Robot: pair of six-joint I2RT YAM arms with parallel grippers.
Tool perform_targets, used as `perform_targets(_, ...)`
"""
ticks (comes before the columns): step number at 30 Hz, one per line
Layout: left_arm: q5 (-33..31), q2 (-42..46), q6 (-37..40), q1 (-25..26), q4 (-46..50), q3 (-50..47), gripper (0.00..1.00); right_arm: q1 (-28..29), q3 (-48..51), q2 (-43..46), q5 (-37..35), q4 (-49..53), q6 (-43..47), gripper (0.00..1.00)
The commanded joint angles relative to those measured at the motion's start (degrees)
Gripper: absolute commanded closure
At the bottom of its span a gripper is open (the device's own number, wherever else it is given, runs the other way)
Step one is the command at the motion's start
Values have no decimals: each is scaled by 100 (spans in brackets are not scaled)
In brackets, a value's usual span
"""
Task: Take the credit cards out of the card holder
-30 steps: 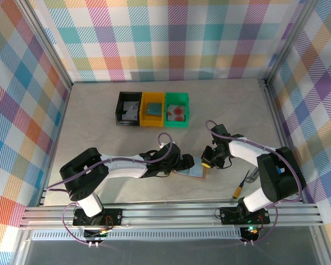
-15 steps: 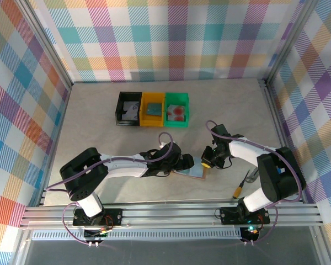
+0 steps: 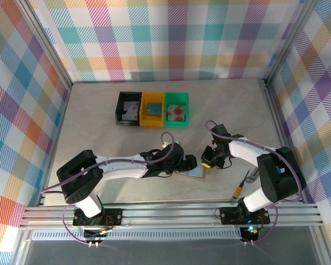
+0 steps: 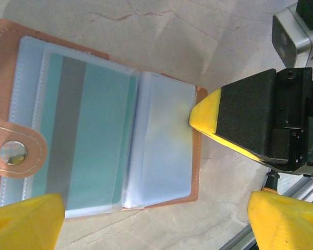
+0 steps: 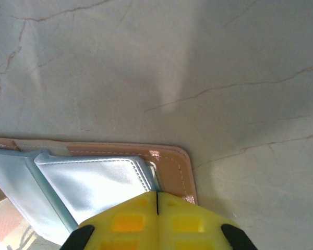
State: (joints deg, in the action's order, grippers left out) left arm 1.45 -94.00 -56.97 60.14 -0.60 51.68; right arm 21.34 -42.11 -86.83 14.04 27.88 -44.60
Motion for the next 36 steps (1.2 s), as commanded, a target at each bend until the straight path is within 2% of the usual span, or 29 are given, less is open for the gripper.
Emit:
perform_targets(1,-46,40,72,81,227,129,10,28,146,-115,-113,-42,-19,100)
perform_targets(6,-270,19,144,86,517,113,9,28,159,-103,-113,-46,-11,100)
perform_targets(36,-356,-531,516,86,1075,655,9,28,187,-120,-93,-82,-14,100)
